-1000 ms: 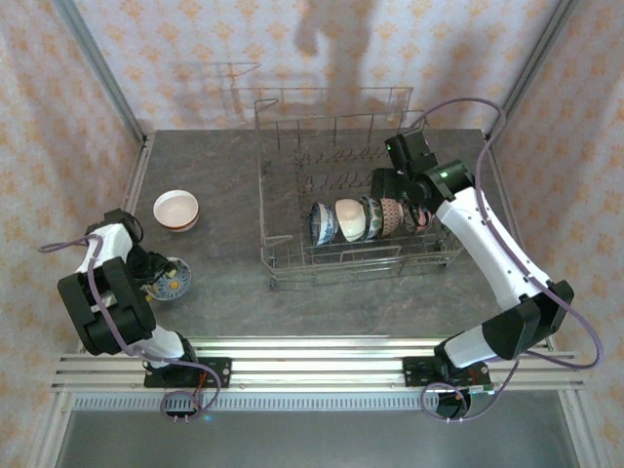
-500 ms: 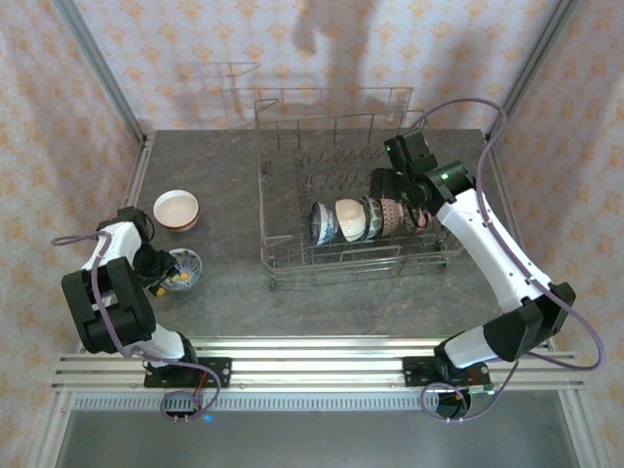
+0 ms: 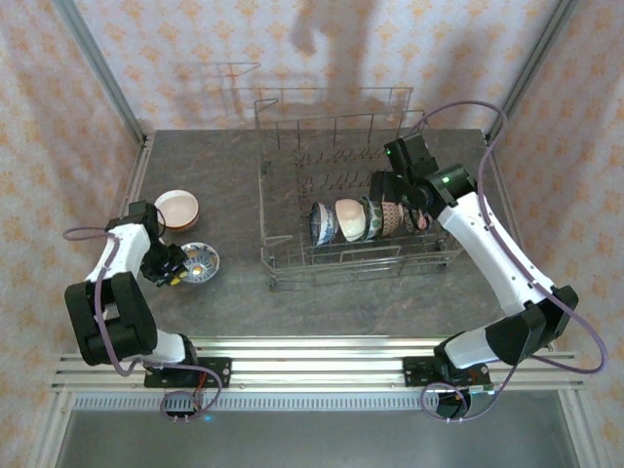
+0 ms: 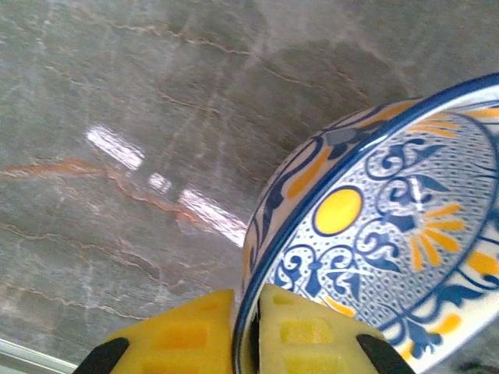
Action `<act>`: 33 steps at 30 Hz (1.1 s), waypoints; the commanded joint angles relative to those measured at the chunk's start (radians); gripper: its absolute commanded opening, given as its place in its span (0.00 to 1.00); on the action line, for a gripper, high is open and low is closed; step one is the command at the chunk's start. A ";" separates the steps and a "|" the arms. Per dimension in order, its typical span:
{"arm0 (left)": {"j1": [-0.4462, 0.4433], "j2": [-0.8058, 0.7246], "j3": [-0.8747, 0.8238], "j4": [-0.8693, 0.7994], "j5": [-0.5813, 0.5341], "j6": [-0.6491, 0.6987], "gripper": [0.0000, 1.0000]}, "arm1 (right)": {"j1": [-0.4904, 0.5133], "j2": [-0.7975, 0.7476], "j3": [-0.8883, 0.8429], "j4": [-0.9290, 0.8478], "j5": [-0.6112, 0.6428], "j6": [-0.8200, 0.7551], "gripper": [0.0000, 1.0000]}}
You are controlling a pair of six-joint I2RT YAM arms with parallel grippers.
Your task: Load the bowls into the dish rack
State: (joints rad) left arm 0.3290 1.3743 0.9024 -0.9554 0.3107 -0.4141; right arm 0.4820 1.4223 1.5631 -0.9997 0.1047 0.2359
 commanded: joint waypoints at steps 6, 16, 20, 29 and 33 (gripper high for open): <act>-0.041 -0.087 -0.034 -0.020 0.048 -0.031 0.08 | 0.018 0.048 0.039 -0.034 0.015 0.006 0.91; -0.045 -0.094 -0.057 0.021 0.090 -0.063 0.06 | 0.041 0.150 0.156 -0.073 0.013 -0.017 0.91; -0.056 -0.081 -0.057 0.036 0.109 -0.069 0.04 | 0.049 0.164 0.164 -0.080 0.018 -0.014 0.91; -0.079 -0.069 -0.051 0.067 0.160 -0.078 0.04 | 0.067 0.169 0.165 -0.082 0.021 0.003 0.92; -0.088 -0.070 -0.036 0.066 0.174 -0.078 0.03 | 0.067 0.171 0.169 -0.090 0.025 0.006 0.91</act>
State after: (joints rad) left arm 0.2489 1.3056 0.8543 -0.9058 0.4450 -0.4812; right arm 0.5453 1.5909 1.7004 -1.0584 0.1043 0.2321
